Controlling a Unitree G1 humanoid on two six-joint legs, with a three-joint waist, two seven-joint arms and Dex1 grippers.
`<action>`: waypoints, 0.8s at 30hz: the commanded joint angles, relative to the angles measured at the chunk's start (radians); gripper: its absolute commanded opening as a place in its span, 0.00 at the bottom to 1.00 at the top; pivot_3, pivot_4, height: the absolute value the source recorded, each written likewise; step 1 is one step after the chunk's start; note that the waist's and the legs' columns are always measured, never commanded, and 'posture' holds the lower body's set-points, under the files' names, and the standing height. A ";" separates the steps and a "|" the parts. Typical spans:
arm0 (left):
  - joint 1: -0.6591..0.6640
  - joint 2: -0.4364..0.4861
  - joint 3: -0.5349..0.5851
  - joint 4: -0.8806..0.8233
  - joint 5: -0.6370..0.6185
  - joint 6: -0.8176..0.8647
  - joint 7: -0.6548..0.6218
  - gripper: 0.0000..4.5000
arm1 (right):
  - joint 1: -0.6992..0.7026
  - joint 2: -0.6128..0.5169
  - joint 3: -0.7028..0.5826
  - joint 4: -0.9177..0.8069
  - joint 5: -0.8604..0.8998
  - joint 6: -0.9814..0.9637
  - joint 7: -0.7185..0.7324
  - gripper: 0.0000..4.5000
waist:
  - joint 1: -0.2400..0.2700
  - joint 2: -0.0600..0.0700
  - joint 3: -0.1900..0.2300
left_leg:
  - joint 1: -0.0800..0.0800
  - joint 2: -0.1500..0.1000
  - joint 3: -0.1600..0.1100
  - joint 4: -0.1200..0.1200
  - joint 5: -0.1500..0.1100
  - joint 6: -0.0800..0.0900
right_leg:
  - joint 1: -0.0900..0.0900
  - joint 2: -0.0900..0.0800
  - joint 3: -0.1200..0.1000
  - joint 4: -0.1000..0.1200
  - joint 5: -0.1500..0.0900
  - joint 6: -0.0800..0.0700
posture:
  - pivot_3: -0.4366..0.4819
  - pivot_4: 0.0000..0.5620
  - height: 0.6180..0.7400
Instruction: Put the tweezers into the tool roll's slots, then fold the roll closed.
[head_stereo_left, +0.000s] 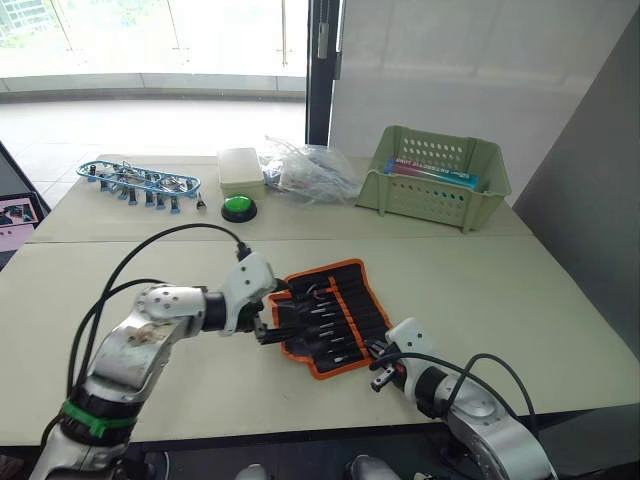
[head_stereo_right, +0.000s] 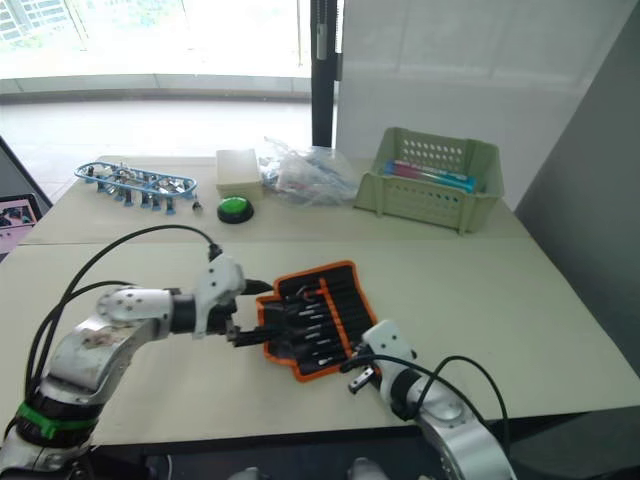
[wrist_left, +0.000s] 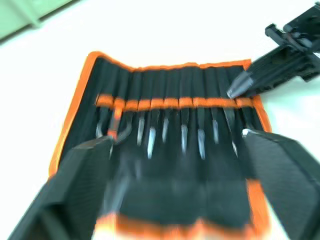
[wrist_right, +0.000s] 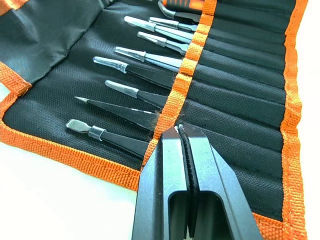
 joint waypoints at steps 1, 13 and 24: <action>0.132 0.023 0.160 -0.033 -0.052 -0.121 -0.022 0.99 | 0.041 -0.023 0.001 -0.001 0.021 -0.040 0.051 0.00 | 0.001 0.000 0.001 | 0.000 0.000 0.000 0.000 0.000 0.000 | 0.000 0.000 0.000 0.000 0.000 0.000 | 0.48 0.27 0.98; 0.503 0.022 0.473 0.085 -0.185 -0.414 -0.165 1.00 | 0.156 -0.078 -0.113 -0.260 0.175 -0.181 0.177 0.57 | 0.024 0.008 0.010 | -0.002 0.000 0.003 0.000 0.000 0.000 | -0.003 -0.003 -0.001 0.000 -0.004 -0.007 | 0.48 0.27 0.98; 0.516 0.016 0.418 0.107 -0.179 -0.466 -0.134 1.00 | -0.026 -0.024 0.163 -0.118 -0.042 -0.199 0.116 0.99 | 0.017 0.005 0.013 | -0.002 0.002 0.005 0.002 0.000 0.000 | -0.005 -0.002 -0.001 0.000 -0.003 -0.009 | 0.48 0.27 0.98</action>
